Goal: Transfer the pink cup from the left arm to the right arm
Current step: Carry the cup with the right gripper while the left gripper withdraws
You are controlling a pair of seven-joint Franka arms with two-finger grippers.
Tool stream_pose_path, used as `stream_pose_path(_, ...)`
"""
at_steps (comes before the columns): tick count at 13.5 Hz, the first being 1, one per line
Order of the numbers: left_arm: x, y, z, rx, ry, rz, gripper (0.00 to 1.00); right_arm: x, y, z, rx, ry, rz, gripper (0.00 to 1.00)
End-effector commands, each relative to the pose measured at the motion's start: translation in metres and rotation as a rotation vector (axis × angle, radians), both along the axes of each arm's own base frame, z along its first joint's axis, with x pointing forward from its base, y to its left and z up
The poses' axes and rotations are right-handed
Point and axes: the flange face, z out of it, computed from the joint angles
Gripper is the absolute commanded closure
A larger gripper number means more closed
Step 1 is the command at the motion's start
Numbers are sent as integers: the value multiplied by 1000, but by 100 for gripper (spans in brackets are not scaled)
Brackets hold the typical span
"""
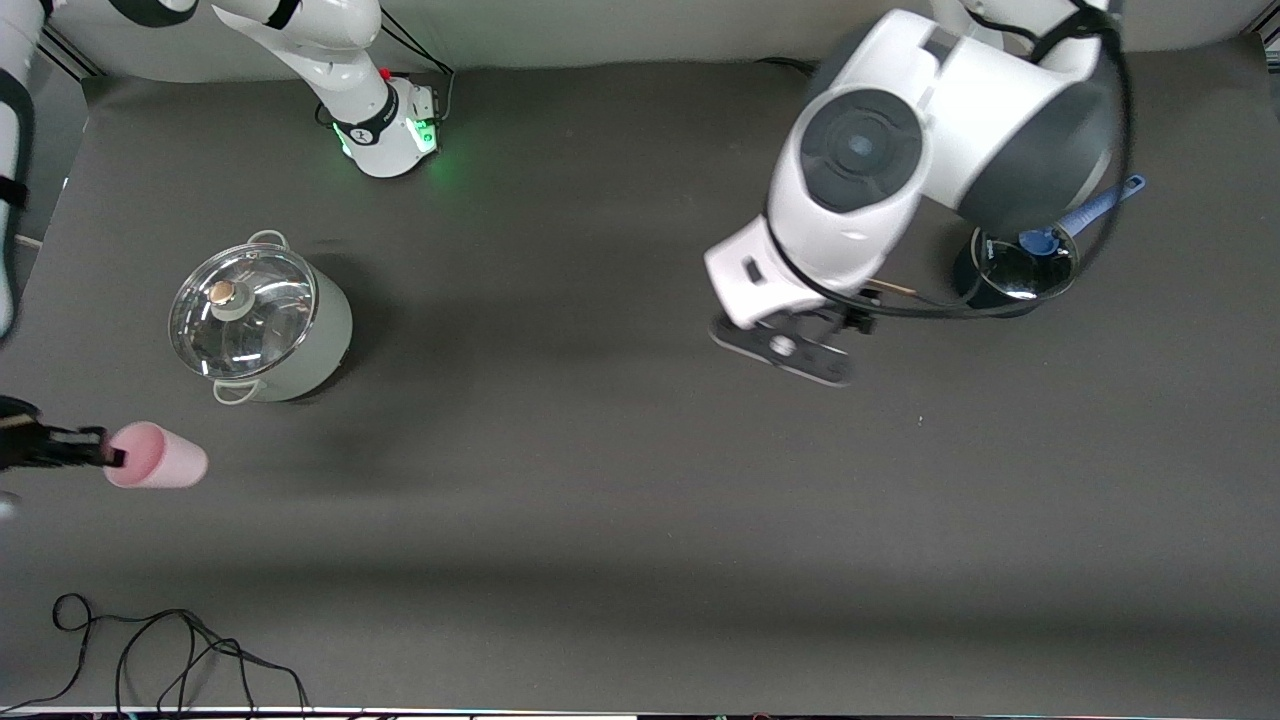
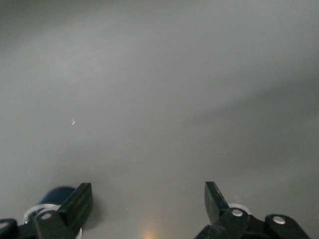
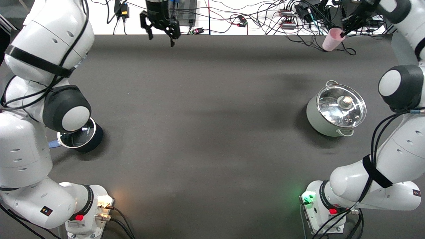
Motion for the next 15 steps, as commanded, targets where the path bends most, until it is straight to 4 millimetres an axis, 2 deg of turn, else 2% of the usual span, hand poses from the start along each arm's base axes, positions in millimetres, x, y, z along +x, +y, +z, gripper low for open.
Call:
stream_pose_path(1,22,61,6,19,22,171,0,3,25,-46,-8,-15,62,100)
stream_pose_path(2,32,93,8,21,38,212,0,0,27,-69,-22,-23,91,100)
stream_pose_path(3,35,118,6,36,84,241,0,-3,24,-82,-26,-26,105,100)
stream_pose_path(5,36,144,12,86,82,307,0,-3,21,-107,-25,-18,124,100)
stream_pose_path(7,41,182,14,136,91,415,0,3,21,-137,-25,-25,132,100)
stream_pose_path(8,45,208,15,136,111,461,0,4,18,-150,-26,-24,131,100)
stream_pose_path(12,55,300,17,130,134,626,0,14,18,-188,-37,-62,138,100)
stream_pose_path(14,58,322,16,142,121,673,0,14,18,-198,-42,-53,143,100)
stream_pose_path(15,60,340,16,114,123,692,0,16,20,-205,-45,-65,131,100)
